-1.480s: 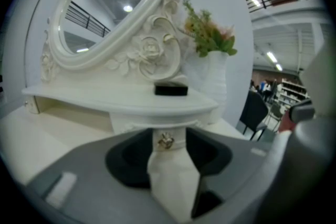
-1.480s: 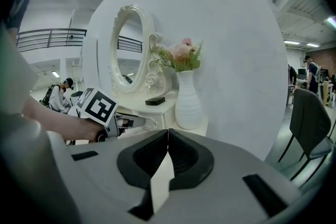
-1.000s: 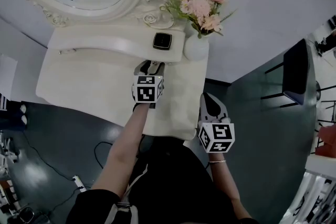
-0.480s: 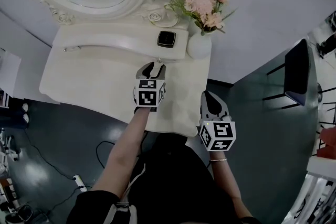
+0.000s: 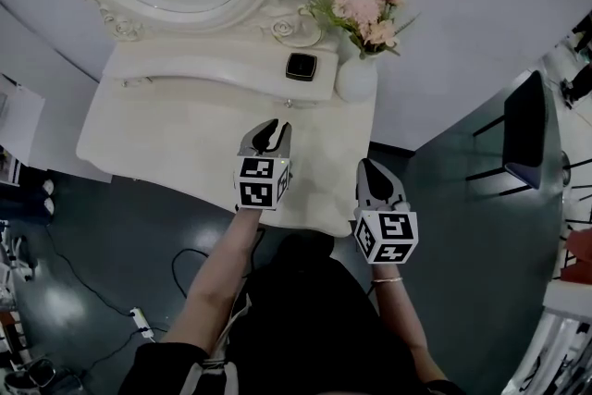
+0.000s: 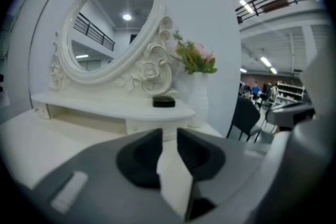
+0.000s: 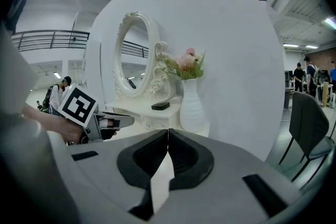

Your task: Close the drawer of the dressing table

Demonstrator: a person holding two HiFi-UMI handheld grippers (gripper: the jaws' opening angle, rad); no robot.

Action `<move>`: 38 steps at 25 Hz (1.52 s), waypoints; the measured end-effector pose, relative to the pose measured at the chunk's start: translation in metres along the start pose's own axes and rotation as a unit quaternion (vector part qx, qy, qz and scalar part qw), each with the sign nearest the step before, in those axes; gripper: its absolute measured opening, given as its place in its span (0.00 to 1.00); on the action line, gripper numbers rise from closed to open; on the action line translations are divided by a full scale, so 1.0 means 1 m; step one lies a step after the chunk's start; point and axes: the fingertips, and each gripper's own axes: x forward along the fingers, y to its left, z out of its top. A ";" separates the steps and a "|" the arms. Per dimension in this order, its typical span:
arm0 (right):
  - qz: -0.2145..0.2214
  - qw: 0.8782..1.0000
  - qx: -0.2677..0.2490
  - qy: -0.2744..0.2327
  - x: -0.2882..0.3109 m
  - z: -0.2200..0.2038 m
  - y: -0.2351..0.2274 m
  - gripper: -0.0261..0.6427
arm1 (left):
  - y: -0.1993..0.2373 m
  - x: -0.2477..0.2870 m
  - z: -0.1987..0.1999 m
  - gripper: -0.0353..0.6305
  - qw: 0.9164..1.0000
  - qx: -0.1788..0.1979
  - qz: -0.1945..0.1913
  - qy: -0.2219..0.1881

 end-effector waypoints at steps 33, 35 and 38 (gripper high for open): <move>0.014 1.000 -0.013 -0.018 -0.012 0.009 0.017 0.05 | -0.006 -0.085 0.004 0.06 0.999 -0.025 0.010 -0.047; 0.012 1.000 -0.016 -0.017 -0.013 0.009 0.017 0.04 | -0.006 -0.086 0.004 0.06 0.999 -0.025 0.011 -0.047; 0.012 1.000 -0.020 -0.016 -0.013 0.009 0.017 0.04 | -0.004 -0.087 0.004 0.06 0.999 -0.026 0.011 -0.047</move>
